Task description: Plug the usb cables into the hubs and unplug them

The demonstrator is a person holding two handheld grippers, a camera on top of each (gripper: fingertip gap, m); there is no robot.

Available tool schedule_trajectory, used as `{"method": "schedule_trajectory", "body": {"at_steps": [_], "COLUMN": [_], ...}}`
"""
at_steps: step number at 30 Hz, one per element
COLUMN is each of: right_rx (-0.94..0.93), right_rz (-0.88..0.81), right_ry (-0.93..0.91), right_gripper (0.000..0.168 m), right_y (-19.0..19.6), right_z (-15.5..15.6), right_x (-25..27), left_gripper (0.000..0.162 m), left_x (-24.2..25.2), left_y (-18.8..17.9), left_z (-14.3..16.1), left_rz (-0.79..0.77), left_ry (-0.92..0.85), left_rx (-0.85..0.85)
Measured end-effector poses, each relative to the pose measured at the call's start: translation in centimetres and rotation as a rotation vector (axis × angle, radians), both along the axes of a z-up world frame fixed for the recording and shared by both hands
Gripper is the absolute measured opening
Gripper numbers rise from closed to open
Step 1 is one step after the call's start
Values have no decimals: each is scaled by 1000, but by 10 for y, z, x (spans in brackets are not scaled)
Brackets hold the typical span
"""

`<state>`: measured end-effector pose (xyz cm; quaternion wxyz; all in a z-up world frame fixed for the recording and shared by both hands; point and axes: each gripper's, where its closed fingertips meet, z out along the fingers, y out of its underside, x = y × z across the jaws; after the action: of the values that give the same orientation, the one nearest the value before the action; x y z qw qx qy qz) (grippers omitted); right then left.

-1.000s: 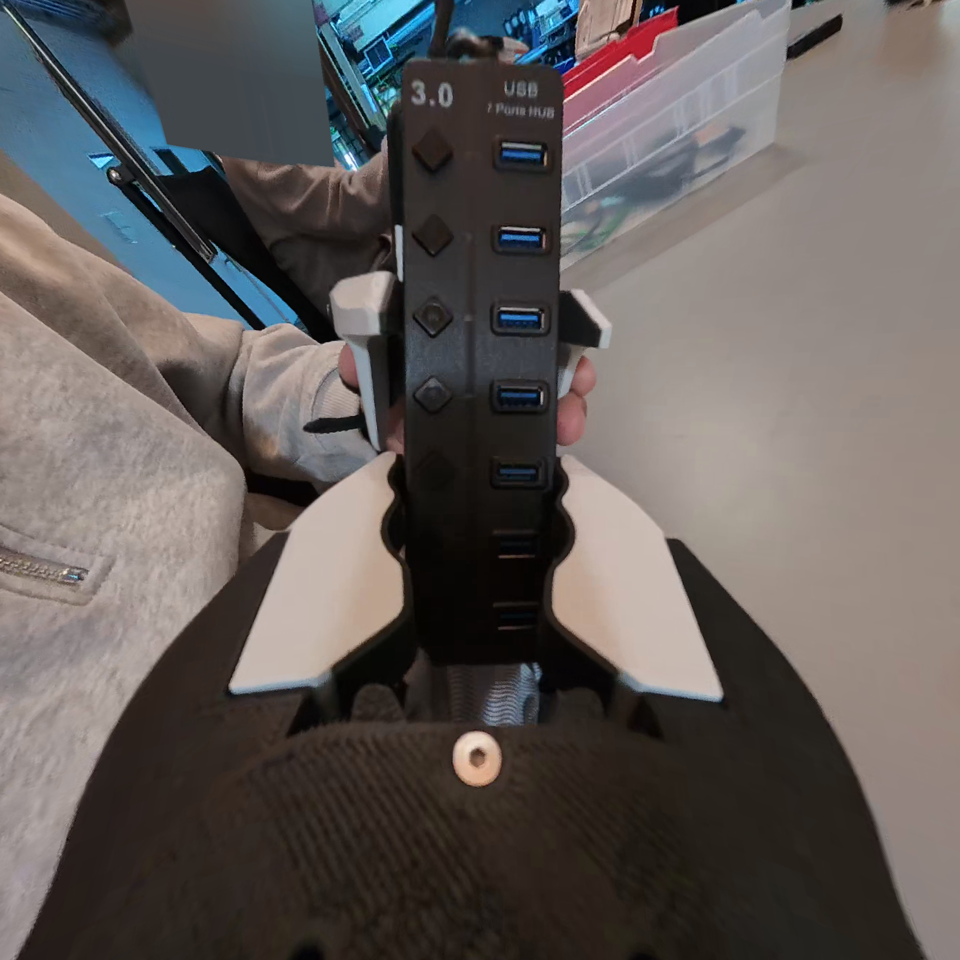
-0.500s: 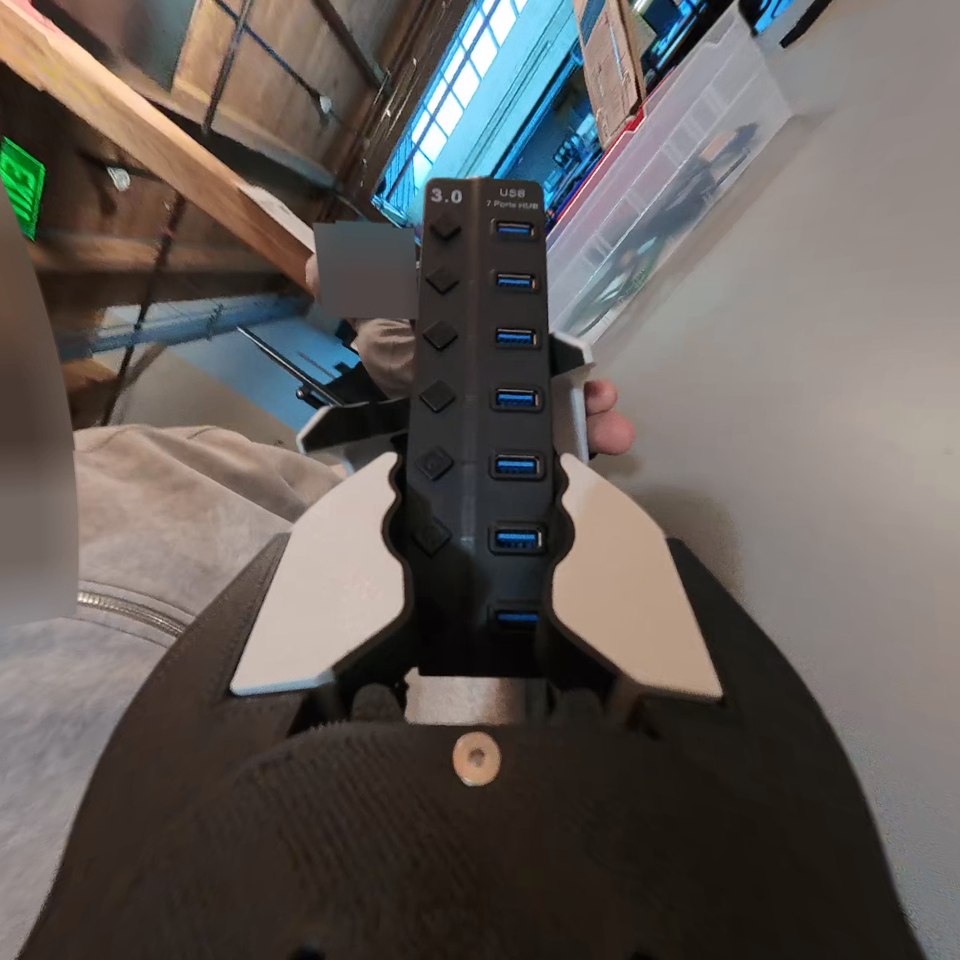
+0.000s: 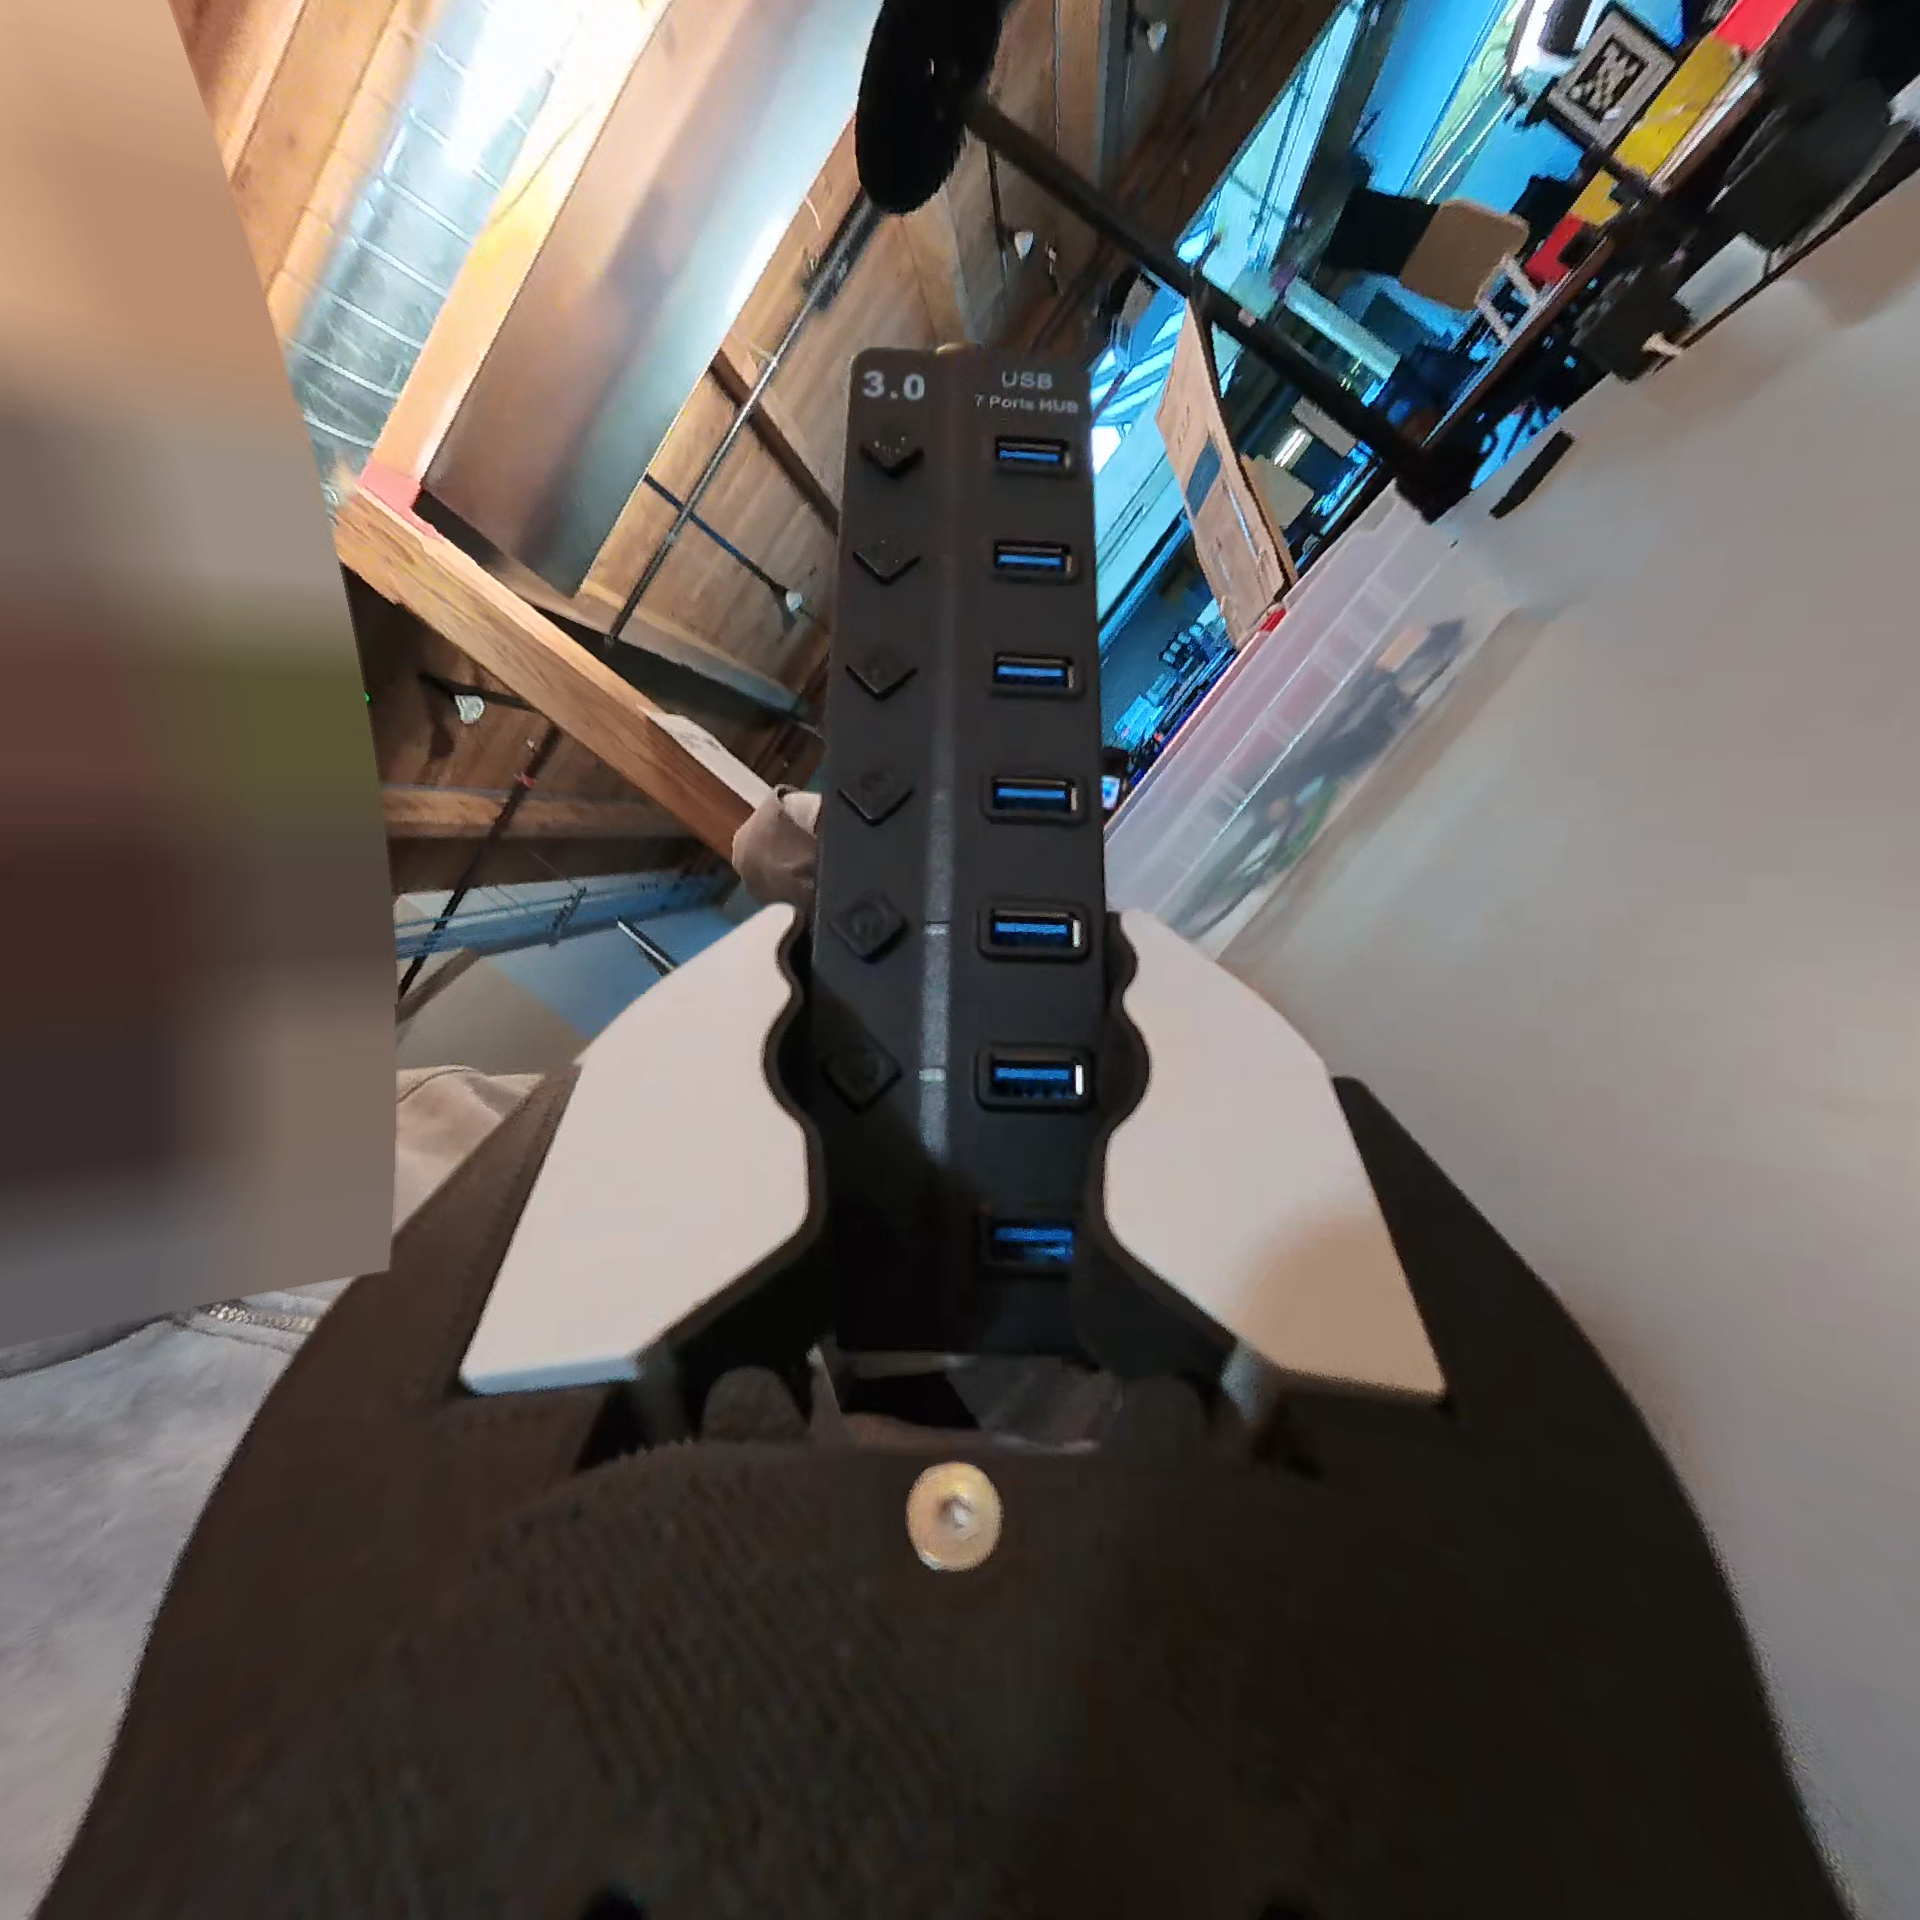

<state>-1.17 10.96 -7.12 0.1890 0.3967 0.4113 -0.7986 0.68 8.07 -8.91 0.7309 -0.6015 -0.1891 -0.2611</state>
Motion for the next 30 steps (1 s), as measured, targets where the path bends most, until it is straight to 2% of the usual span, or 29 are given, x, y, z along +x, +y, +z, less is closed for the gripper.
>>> {"method": "schedule_trajectory", "body": {"at_steps": [17, 21, 27, 30], "right_rx": [51, 82, 65, 77], "right_rz": [-114, -139, -155, -149], "right_ry": [-85, -105, -143, -147], "right_gripper": [53, 53, 54, 54], "right_y": [17, 20, 25, 23], "right_z": [-18, -23, -29, -30], "right_x": [-15, -18, -21, -20], "left_gripper": [82, 78, 72, 69], "left_x": [20, 31, 63, 69], "left_y": [7, 8, 6, 5], "left_z": [-3, -3, 1, 5], "left_rz": [-105, -174, -369, -361], "left_ry": [-35, -47, -51, 32], "left_rx": [2, 4, 29, 37]}}
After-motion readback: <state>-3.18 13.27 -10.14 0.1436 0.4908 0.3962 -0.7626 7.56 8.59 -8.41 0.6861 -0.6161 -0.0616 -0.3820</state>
